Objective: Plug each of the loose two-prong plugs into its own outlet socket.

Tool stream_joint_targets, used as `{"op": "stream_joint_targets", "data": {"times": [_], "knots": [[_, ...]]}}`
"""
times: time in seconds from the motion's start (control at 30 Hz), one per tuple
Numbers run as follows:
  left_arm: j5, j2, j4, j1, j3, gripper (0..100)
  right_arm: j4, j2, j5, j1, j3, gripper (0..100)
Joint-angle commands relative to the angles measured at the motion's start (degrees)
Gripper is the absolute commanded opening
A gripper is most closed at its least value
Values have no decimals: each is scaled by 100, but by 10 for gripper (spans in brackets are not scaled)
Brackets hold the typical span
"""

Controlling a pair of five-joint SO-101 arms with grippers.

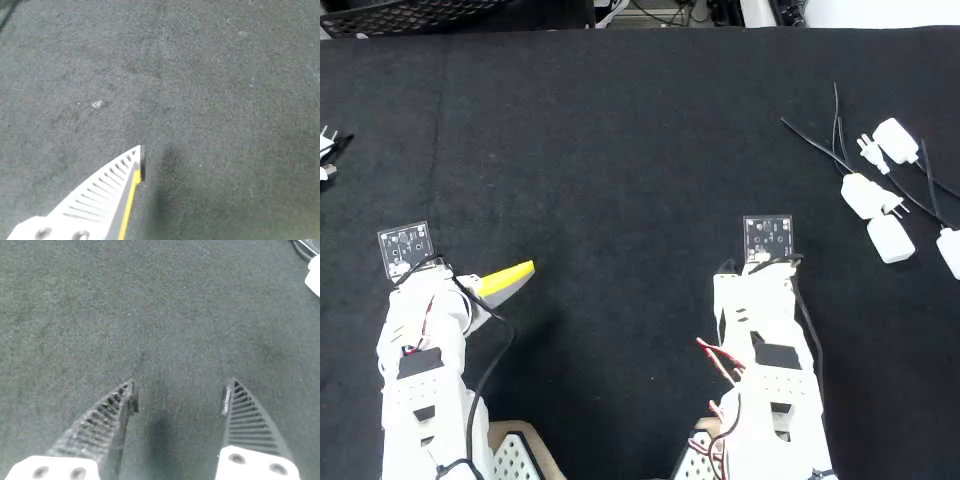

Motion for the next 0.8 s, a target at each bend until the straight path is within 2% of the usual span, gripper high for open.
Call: {"op": "stream_joint_targets", "data": {"times": [0.0,0.3,0.77], "knots": [[-18,-35,26,31,110,619,18,-75,62,-35,4,273],[-26,-35,26,31,110,619,18,-75,53,-246,13,273],[-26,-35,26,31,110,619,-18,-92,53,-176,-4,273]]}}
